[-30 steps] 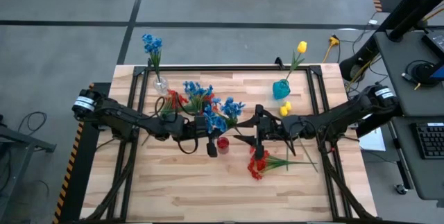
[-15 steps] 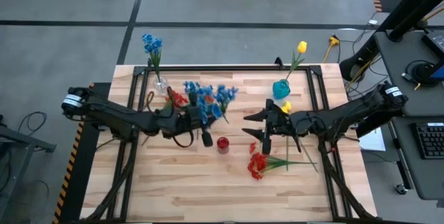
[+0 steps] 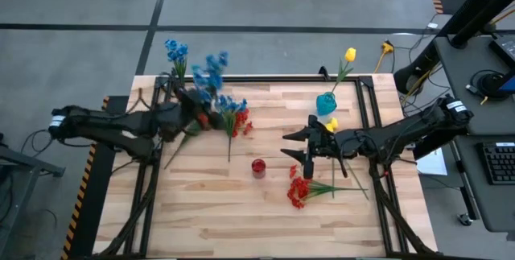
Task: Sort flowers into vase by color
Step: Put the right blue flowers into the transparent vase
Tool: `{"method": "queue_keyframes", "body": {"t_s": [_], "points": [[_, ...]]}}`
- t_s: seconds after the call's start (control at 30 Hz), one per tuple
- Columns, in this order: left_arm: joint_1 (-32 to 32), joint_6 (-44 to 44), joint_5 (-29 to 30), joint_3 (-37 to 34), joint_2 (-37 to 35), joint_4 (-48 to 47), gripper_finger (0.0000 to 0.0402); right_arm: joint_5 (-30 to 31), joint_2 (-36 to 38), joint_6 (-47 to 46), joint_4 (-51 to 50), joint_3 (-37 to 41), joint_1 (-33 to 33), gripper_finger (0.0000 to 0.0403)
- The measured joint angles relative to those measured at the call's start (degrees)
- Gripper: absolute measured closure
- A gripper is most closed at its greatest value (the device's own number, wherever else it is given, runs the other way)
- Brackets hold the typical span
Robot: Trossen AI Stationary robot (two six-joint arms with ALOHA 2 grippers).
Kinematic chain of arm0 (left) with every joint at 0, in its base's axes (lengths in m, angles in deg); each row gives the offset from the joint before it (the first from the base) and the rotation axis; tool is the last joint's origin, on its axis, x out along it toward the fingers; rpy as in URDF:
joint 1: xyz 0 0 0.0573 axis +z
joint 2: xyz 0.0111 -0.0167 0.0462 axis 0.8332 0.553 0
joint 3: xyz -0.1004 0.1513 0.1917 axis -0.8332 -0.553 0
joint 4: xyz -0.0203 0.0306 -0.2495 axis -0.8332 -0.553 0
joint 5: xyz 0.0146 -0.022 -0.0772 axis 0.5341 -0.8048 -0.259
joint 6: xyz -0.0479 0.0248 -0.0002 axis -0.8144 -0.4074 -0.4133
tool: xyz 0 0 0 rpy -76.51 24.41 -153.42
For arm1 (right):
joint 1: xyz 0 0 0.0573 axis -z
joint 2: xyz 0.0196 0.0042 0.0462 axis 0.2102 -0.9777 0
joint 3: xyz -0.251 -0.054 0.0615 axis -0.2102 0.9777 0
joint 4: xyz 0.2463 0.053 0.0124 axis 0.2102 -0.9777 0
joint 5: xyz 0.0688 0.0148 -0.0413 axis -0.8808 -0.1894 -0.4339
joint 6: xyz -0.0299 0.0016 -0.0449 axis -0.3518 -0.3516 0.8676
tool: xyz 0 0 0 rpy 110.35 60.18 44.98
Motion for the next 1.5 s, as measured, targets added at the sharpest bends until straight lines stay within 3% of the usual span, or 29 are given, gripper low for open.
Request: {"method": "queue_keyframes", "body": {"t_s": [0.37,0.6,0.83,1.07,1.3,1.5], "points": [[13.5,-7.7,2.6,-14.4,-10.9,1.4,0.0387,0.0,-1.5,0.2,-0.1,0.0,0.0,0.0206],[15.0,-7.4,6.9,-16.4,-13.4,1.7,0.0387,0.1,-2.8,-0.3,0.0,0.0,0.1,0.0206],[15.7,-2.7,15.3,-16.4,-13.9,1.5,0.0387,1.2,-3.4,-0.3,0.0,0.0,1.0,0.0206],[18.8,-4.3,15.3,-16.8,-13.4,1.2,0.0387,1.1,-3.6,-0.3,0.0,0.0,1.4,0.0206],[23.6,-8.5,9.2,-17.3,-11.9,1.3,0.0387,1.1,-3.6,-0.3,0.0,0.0,1.4,0.0206],[25.7,-9.0,8.9,-17.3,-10.2,1.5,0.0387,1.0,-3.6,-0.3,-0.1,0.0,1.4,0.0206]]}}
